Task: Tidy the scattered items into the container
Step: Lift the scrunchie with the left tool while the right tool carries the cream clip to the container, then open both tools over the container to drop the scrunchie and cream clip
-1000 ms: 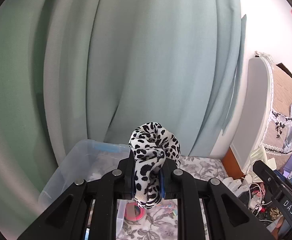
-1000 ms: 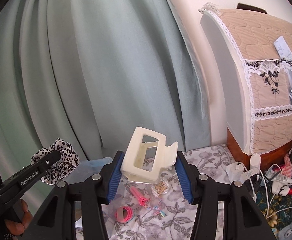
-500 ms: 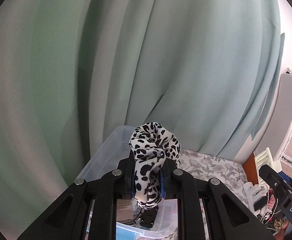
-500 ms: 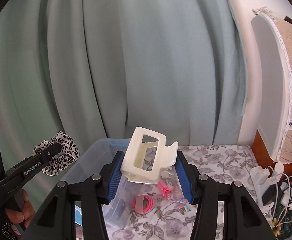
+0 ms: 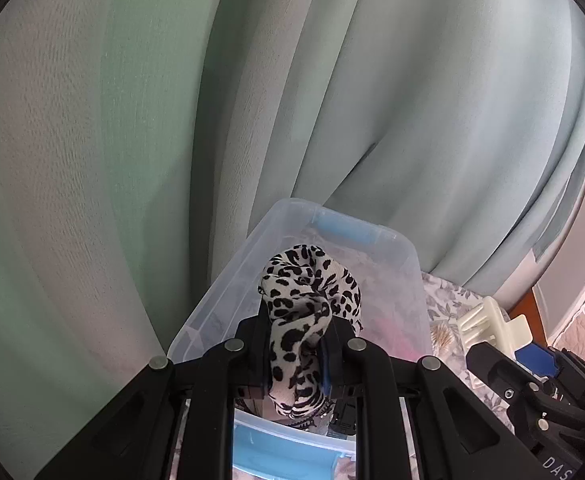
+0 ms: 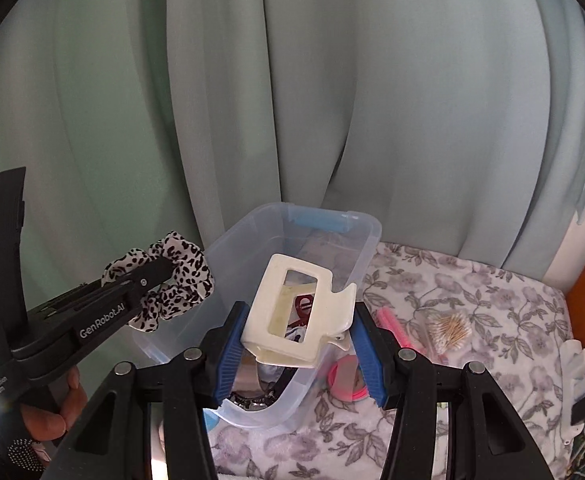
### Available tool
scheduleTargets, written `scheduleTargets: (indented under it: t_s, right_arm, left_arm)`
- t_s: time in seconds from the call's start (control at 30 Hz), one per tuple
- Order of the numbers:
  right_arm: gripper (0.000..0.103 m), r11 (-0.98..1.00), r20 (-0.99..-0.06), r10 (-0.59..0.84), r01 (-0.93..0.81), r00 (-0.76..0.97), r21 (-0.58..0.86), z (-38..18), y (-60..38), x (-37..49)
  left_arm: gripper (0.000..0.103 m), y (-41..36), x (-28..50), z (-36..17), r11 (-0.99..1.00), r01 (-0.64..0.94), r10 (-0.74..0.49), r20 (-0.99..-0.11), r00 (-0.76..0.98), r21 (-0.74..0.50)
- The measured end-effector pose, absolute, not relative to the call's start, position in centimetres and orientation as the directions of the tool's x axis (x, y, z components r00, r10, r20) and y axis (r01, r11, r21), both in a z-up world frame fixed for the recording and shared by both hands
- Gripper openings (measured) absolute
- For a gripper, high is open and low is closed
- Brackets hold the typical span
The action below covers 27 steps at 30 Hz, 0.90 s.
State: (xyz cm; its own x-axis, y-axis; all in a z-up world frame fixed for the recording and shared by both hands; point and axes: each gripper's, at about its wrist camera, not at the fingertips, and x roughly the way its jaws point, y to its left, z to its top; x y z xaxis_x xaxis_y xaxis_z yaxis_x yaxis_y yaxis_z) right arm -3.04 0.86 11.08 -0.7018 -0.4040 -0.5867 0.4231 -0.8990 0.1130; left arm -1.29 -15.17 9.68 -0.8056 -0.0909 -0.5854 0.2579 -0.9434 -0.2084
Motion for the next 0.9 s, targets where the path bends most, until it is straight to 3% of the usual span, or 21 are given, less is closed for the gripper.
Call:
scheduleTargets:
  t_s: [0.3,0.8,0.9]
  right_arm:
    - [0.055,-0.882,-0.676,-0.406,0.458,-0.615,0.113,7.5,-1.4,-5.3]
    - [0.055,-0.857,-0.703,-0.427,0.503,-0.569,0.114,6.2,-2.7,-5.4]
    - [0.055,-0.854,-0.702,-0.429,0.507,-0.568,0.112,6.2,-2.8,-5.4]
  left_arm:
    - [0.019,-16.1,-3.0,6.7,-0.939,0.264,-0.066,-0.636,-0.769,-0.221]
    - [0.019,-15.8,-5.8,5.1,-0.934,0.275,-0.055,-0.667,-0.743,-0.229]
    - [0.028,-15.9,-5.7,5.2,-0.932,0.279,-0.055,-0.672,-0.738,-0.23]
